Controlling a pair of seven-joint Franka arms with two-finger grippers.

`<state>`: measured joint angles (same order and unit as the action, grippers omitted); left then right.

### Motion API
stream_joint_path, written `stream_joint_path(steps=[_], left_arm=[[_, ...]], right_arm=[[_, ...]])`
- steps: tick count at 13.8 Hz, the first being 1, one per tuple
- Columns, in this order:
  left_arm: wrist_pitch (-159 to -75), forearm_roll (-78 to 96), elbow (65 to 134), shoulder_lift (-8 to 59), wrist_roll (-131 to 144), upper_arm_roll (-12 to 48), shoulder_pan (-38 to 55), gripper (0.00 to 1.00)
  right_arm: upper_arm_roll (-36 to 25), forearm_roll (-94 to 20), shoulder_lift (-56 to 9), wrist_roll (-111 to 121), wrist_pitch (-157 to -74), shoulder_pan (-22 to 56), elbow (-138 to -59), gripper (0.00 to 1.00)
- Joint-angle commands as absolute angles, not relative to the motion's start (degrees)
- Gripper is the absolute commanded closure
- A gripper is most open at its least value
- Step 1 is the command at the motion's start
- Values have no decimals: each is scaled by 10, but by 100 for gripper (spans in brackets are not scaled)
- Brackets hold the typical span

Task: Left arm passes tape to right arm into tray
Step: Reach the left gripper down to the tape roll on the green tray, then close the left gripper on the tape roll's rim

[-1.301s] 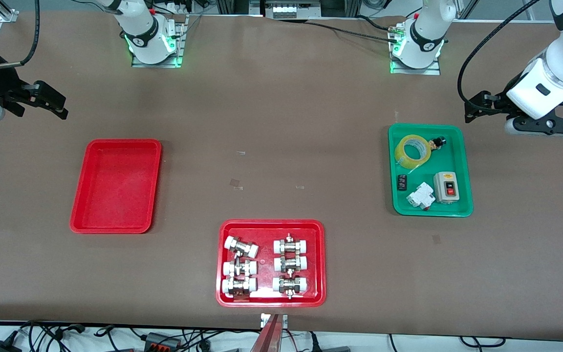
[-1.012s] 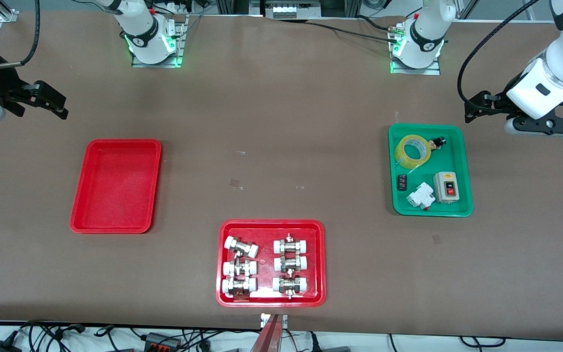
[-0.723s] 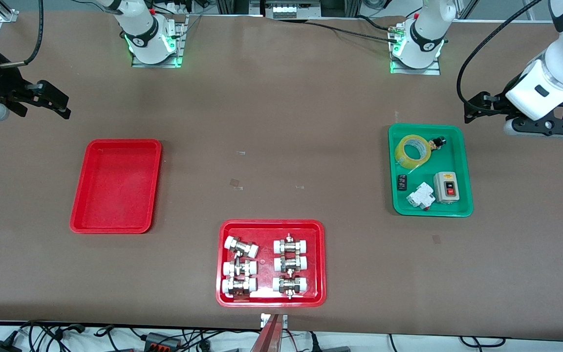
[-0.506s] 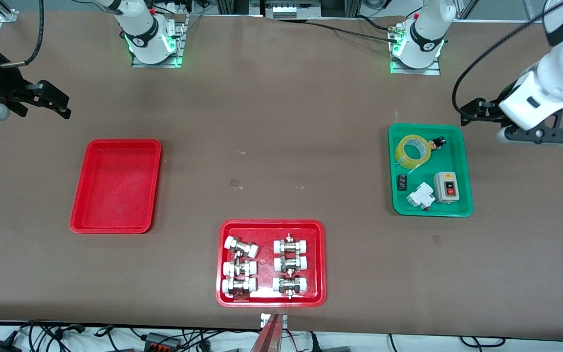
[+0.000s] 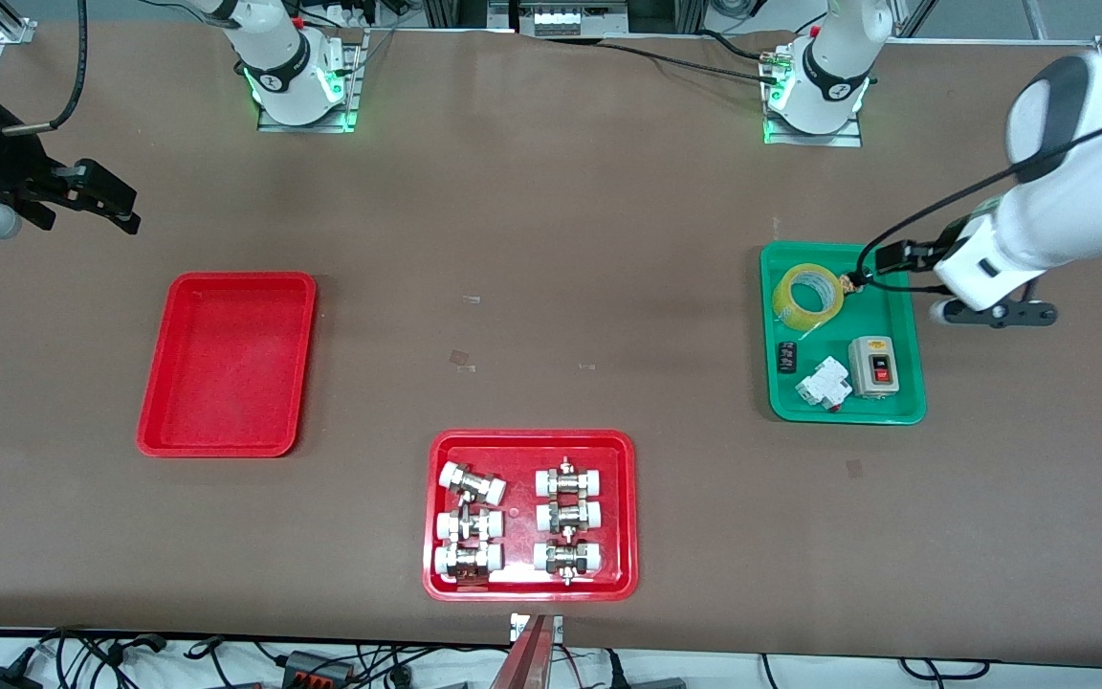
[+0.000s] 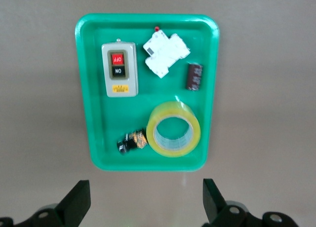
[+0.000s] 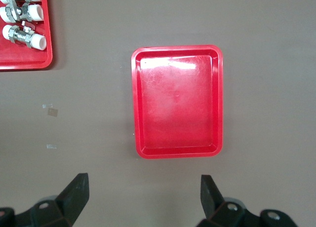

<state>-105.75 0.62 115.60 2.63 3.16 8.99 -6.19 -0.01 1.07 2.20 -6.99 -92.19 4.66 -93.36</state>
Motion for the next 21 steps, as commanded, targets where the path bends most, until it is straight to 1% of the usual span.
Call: stream_joint_path(steps=[1, 2, 4, 5, 7, 12, 16, 18, 19, 20, 21], left_arm=[[-1180, 15, 1322, -37, 29, 95, -69, 0], [-1218, 15, 1338, -24, 29, 95, -68, 0], [-1300, 15, 1353, 49, 30, 95, -68, 0], [-1327, 15, 1365, 70, 30, 95, -68, 0], [-1335, 15, 1382, 65, 38, 95, -68, 0], [-1361, 15, 1394, 104, 64, 95, -63, 0], [-1373, 15, 1396, 115, 68, 95, -65, 0], [-1373, 15, 1395, 119, 68, 95, -63, 16], [-1375, 15, 1395, 120, 68, 94, -64, 27], [-1375, 15, 1396, 120, 68, 95, -65, 43], [-1375, 14, 1395, 119, 67, 94, -64, 65]], right_arm=[[2, 14, 23, -79, -915, 48, -930, 0], [2, 14, 23, -79, -915, 48, -930, 0], [2, 14, 22, -79, -915, 48, -930, 0], [2, 14, 22, -79, -915, 48, -930, 0], [2, 14, 23, -79, -915, 48, -931, 0], [2, 14, 22, -79, -915, 48, -931, 0], [2, 14, 22, -79, -915, 48, -931, 0], [2, 14, 22, -79, -915, 48, -931, 0], [2, 14, 22, -79, -915, 48, -931, 0], [2, 14, 22, -79, -915, 48, -931, 0], [2, 14, 22, -79, -915, 48, -931, 0]])
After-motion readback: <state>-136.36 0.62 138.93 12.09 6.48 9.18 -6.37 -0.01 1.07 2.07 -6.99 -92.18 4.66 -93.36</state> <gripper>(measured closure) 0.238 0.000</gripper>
